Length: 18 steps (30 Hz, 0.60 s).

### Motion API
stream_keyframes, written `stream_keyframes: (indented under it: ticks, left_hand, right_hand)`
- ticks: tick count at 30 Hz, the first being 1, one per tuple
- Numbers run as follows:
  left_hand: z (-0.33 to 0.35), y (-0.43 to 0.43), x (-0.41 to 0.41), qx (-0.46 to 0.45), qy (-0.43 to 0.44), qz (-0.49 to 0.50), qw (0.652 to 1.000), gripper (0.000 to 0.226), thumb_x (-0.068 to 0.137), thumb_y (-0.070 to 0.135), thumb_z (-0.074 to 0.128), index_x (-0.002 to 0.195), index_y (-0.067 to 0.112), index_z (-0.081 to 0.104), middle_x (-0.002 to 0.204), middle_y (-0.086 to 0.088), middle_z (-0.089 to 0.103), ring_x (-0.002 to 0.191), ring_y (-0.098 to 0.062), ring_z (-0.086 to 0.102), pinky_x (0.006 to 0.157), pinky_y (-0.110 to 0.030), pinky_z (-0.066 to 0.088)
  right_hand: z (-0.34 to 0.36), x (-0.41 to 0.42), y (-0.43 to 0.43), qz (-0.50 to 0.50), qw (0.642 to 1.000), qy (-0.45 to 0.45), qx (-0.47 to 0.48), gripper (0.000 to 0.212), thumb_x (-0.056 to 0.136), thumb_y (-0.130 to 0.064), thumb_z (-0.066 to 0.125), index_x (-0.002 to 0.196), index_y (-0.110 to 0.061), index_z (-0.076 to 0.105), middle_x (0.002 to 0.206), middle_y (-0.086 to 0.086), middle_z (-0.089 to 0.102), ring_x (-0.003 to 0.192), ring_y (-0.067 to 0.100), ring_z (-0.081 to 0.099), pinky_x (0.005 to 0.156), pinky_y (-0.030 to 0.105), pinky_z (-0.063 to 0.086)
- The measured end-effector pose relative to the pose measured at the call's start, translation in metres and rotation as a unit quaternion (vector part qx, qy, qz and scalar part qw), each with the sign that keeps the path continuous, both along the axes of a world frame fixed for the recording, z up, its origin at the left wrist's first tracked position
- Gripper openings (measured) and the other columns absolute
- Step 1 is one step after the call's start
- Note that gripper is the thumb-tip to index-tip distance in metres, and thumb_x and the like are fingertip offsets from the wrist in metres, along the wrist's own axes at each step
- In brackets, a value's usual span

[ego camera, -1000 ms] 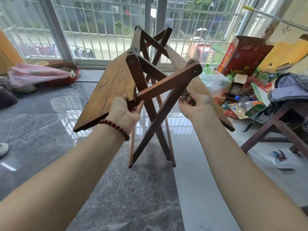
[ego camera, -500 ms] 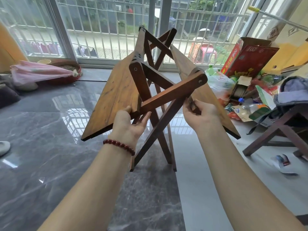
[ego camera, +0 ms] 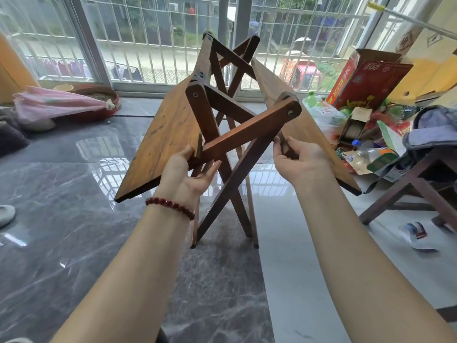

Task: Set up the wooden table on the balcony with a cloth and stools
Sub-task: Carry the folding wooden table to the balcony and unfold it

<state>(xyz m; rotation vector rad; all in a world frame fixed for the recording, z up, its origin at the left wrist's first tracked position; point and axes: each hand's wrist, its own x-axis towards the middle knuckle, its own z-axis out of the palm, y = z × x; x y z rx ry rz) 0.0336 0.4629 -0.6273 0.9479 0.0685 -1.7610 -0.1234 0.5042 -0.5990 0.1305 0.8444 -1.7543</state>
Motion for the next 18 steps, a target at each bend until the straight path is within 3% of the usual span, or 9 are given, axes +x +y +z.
stream_keyframes:
  ticks: [3,6,9,13,16,18]
  left_hand:
    - [0.005,0.0,0.002,-0.027,-0.03,-0.004,0.999,0.012,0.09,0.01,0.059,0.098,0.003,0.052,0.113,-0.022,0.056,0.099,-0.036,0.061,0.072,-0.049,0.056]
    - [0.012,-0.002,0.008,-0.051,-0.066,0.002,0.997,0.01,0.09,0.009,0.059,0.096,0.003,0.054,0.108,-0.02,0.057,0.088,-0.032,0.062,0.065,-0.044,0.059]
    - [0.017,-0.005,0.015,-0.078,-0.103,0.012,0.991,0.01,0.09,0.009,0.059,0.096,0.004,0.055,0.104,-0.016,0.061,0.084,-0.026,0.063,0.069,-0.04,0.06]
    - [0.02,-0.002,0.016,-0.102,-0.126,0.018,0.987,0.011,0.089,0.009,0.059,0.098,0.005,0.055,0.1,-0.013,0.065,0.082,-0.022,0.065,0.077,-0.038,0.059]
    - [0.02,0.002,0.014,-0.102,-0.135,0.016,0.985,0.006,0.09,0.01,0.058,0.093,0.007,0.055,0.099,-0.013,0.066,0.081,-0.021,0.065,0.078,-0.038,0.058]
    - [0.019,0.004,0.013,-0.101,-0.141,0.016,0.985,0.004,0.091,0.011,0.057,0.091,0.007,0.055,0.097,-0.013,0.064,0.082,-0.021,0.065,0.078,-0.037,0.058]
  right_hand:
    - [0.007,-0.001,-0.002,-0.02,0.999,-0.034,-0.001,0.006,0.092,-0.001,0.054,0.091,0.003,0.058,0.097,0.016,0.064,0.091,0.028,0.065,0.089,0.035,0.055]
    - [0.011,0.001,-0.002,-0.012,0.999,-0.03,-0.006,0.006,0.093,-0.002,0.053,0.096,0.002,0.057,0.097,0.016,0.063,0.089,0.027,0.064,0.095,0.036,0.051]
    - [0.012,0.002,-0.002,0.003,1.0,-0.014,-0.009,0.014,0.094,0.0,0.049,0.105,0.003,0.057,0.104,0.016,0.066,0.099,0.026,0.065,0.098,0.038,0.047]
    - [0.014,-0.002,-0.001,0.008,0.999,0.028,-0.025,0.008,0.09,-0.003,0.056,0.095,0.003,0.054,0.128,0.023,0.055,0.115,0.034,0.059,0.101,0.036,0.047]
    - [0.022,0.0,0.001,-0.055,0.997,-0.056,-0.024,0.052,0.078,-0.019,0.076,0.114,-0.006,0.042,0.103,0.018,0.055,0.09,0.031,0.063,0.093,0.04,0.053]
    - [0.027,0.003,0.002,-0.048,0.997,-0.049,-0.025,0.061,0.073,-0.025,0.081,0.115,-0.008,0.039,0.1,0.016,0.054,0.093,0.03,0.062,0.096,0.041,0.051]
